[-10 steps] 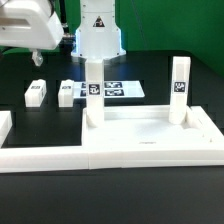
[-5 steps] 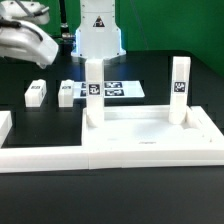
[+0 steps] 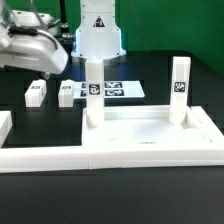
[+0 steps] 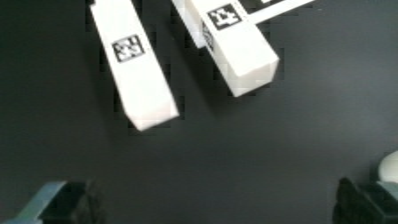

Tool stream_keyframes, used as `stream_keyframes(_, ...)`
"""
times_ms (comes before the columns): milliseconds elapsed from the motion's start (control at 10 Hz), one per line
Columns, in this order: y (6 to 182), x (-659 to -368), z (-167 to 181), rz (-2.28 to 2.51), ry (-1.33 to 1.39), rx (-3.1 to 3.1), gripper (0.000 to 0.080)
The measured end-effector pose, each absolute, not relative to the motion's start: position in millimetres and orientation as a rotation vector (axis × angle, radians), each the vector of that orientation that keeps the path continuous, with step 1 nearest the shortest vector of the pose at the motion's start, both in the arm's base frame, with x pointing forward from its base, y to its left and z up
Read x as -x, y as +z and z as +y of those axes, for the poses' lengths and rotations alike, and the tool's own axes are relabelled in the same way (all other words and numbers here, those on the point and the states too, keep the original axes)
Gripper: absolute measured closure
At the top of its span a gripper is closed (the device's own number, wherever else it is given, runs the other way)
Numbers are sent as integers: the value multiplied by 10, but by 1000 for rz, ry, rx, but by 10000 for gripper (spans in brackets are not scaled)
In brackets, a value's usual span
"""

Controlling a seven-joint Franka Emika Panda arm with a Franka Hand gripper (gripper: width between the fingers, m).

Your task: Assemble desk

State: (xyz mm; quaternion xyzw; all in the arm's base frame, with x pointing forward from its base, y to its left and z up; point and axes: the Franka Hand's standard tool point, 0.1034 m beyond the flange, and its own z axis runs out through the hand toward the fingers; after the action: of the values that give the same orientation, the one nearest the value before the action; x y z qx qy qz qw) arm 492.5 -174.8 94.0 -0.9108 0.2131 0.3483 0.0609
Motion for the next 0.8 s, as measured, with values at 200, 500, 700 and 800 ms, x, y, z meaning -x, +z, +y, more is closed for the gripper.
stream_keyframes(200, 967, -4860, -1726, 700, 1051, 2747, 151)
stream_keyframes(500, 961, -4854, -1731, 702, 1053, 2746, 151)
stream_keyframes(700, 857, -4747, -1638, 746, 1055, 2677, 151)
stream_keyframes(800, 757, -4641, -1548, 792, 1062, 2601, 151)
